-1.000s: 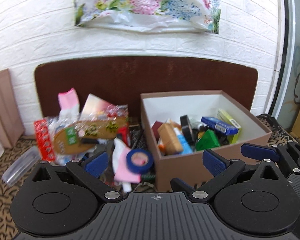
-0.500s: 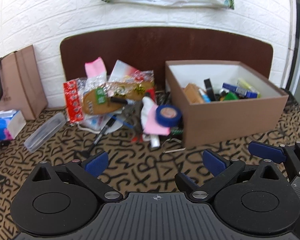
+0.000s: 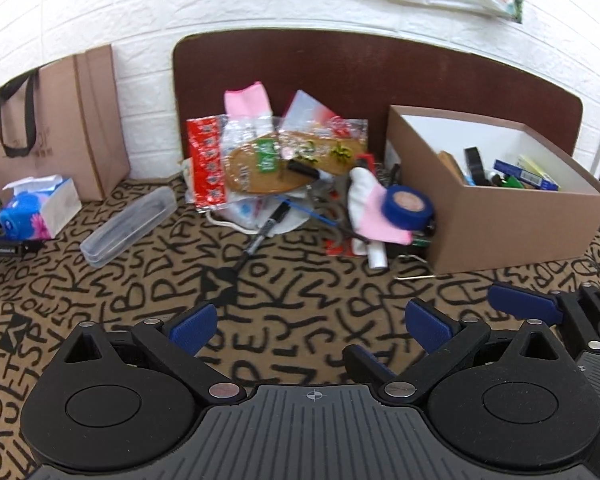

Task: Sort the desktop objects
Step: 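Grasp the clear plastic tube case with the left gripper while the right grasps the black marker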

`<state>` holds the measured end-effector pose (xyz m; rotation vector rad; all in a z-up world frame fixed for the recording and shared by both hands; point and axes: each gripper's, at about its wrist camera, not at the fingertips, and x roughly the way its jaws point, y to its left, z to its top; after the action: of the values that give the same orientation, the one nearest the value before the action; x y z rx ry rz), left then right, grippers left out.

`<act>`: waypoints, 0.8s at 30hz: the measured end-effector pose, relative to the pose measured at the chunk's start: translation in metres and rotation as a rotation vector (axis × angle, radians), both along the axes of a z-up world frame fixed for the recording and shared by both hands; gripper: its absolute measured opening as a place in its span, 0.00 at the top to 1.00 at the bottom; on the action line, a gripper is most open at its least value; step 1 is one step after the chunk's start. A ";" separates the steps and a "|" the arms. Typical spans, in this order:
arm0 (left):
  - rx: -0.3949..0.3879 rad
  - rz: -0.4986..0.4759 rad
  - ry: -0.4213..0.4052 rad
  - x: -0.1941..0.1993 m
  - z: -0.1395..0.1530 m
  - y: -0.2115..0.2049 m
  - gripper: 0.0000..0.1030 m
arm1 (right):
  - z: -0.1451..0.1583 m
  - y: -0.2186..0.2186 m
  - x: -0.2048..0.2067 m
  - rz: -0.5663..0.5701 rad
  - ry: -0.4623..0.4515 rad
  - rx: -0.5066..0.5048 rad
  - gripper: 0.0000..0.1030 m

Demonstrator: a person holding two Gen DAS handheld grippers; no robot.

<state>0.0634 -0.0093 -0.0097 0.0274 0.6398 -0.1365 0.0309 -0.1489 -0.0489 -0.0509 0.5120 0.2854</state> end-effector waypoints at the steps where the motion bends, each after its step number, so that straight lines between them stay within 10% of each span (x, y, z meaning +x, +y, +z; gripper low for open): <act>1: 0.003 0.008 -0.001 0.003 -0.001 0.006 0.00 | -0.001 0.004 0.003 0.012 0.005 0.007 0.00; 24: -0.047 0.229 0.014 0.120 -0.029 0.183 0.00 | -0.036 0.114 0.098 0.155 0.095 -0.040 0.01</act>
<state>0.1834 0.1738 -0.0385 -0.0916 0.6495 0.0693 0.1290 -0.0346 -0.0846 -0.1164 0.6095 0.4311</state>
